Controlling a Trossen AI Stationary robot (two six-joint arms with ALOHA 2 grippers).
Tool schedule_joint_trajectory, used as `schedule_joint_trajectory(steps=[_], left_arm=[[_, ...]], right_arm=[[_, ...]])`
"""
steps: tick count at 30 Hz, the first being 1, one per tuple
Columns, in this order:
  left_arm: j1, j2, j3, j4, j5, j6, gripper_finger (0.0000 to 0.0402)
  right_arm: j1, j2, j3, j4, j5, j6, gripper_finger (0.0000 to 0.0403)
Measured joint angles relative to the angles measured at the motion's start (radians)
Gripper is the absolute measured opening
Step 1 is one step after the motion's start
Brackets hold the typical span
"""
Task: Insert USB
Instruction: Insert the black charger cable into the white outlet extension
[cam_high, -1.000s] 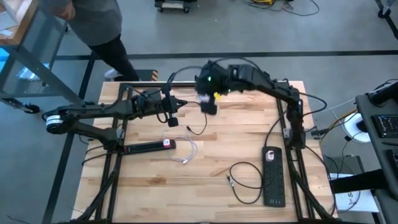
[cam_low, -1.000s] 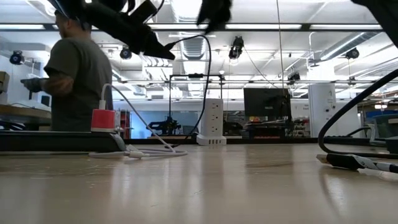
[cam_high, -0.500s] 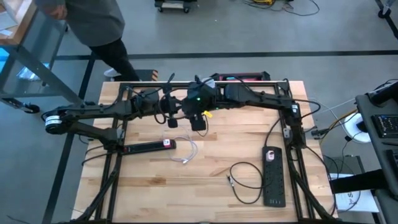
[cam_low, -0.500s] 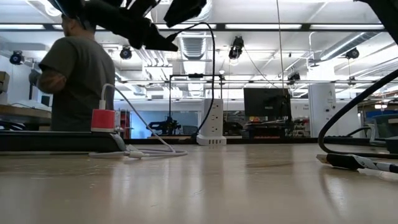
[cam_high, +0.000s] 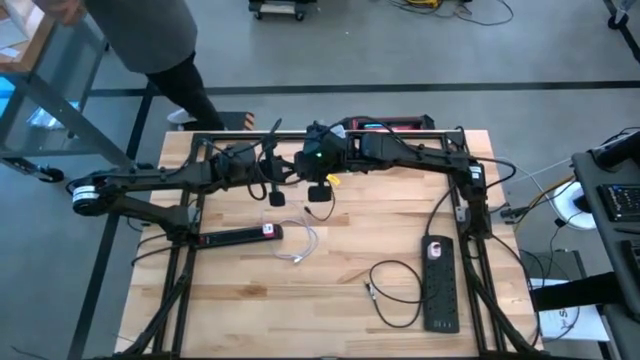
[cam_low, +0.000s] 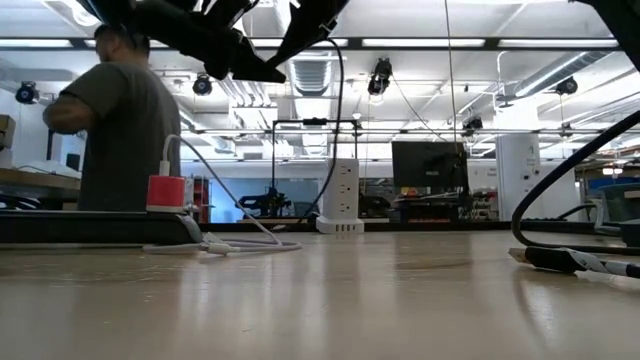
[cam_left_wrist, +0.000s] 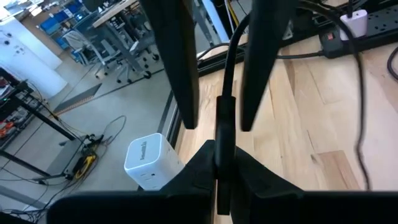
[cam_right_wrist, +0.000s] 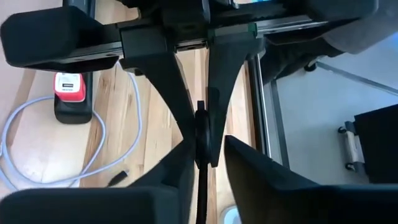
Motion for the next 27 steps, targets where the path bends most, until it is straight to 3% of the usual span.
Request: schedule_joint_trajectory(steps=[9, 27], left_arm=[[0.0, 0.0, 0.0, 0.015, -0.004, -0.001, 0.0004], [0.0, 0.0, -0.002, 0.035, 0.027, -0.019, 0.0004]], right_arm=[[-0.002, 0.0, -0.006, 0.008, -0.008, -0.001, 0.0024], [-0.002, -0.001, -0.011, 0.007, -0.008, 0.026, 0.0021]])
